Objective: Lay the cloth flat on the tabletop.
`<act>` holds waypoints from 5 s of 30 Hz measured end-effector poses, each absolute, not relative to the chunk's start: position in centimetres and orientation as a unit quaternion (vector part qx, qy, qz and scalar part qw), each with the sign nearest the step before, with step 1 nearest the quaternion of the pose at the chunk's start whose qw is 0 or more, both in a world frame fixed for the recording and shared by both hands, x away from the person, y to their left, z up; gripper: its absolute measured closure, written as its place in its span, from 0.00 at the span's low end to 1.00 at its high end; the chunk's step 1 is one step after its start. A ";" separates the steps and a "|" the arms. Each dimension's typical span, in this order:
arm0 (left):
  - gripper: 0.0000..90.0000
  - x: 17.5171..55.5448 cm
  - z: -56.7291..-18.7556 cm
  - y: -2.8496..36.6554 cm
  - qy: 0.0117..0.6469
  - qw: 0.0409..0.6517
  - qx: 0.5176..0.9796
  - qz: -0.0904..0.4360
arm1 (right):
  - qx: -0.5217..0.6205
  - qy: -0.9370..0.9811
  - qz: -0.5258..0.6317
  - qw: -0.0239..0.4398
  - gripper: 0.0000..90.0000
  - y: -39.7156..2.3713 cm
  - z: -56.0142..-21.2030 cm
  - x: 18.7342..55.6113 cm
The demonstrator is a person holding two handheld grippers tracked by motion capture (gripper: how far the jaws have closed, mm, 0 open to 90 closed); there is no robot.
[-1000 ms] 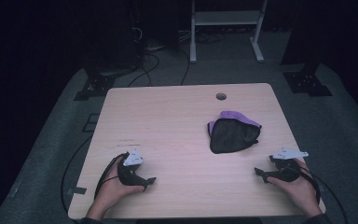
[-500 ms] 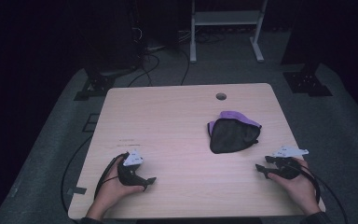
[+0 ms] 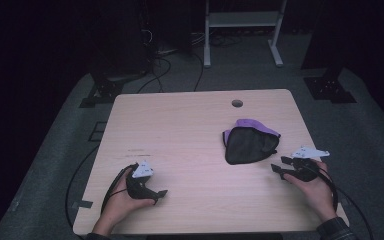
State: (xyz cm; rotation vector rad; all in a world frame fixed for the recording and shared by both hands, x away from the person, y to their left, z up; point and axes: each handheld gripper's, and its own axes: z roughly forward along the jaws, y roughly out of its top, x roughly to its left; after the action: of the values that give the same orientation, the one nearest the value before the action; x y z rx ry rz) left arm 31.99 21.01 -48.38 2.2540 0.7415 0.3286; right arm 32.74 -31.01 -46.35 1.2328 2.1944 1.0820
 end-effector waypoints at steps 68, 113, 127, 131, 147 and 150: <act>0.00 32.0 -48.4 21.0 0.289 0.364 0.876 0.127 | 0.294 0.777 0.542 0.127 0.92 -20.4 -35.7 36.1; 0.00 32.0 -48.4 21.0 0.290 0.365 0.875 0.127 | 0.275 0.818 0.491 0.121 0.63 -17.3 -39.1 36.4; 0.00 31.9 -48.4 21.0 0.289 0.363 0.876 0.128 | 0.371 0.818 0.423 0.123 0.64 -26.3 -44.3 35.0; 0.00 31.9 -48.4 21.0 0.290 0.363 0.876 0.128 | 0.383 0.820 0.412 0.106 0.63 -27.2 -45.5 34.5; 0.08 31.9 -48.3 21.2 0.293 0.370 0.871 0.133 | 0.384 0.816 0.418 0.105 0.97 -27.3 -45.0 34.6; 0.17 31.9 -48.0 21.2 0.296 0.377 0.868 0.129 | 0.375 0.807 0.442 0.115 0.98 -26.8 -43.5 34.7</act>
State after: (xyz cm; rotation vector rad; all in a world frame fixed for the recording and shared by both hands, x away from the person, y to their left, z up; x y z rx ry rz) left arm 31.92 21.24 -47.98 2.2199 0.7559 0.3293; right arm 34.74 -26.83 -43.46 1.0986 2.3639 1.2958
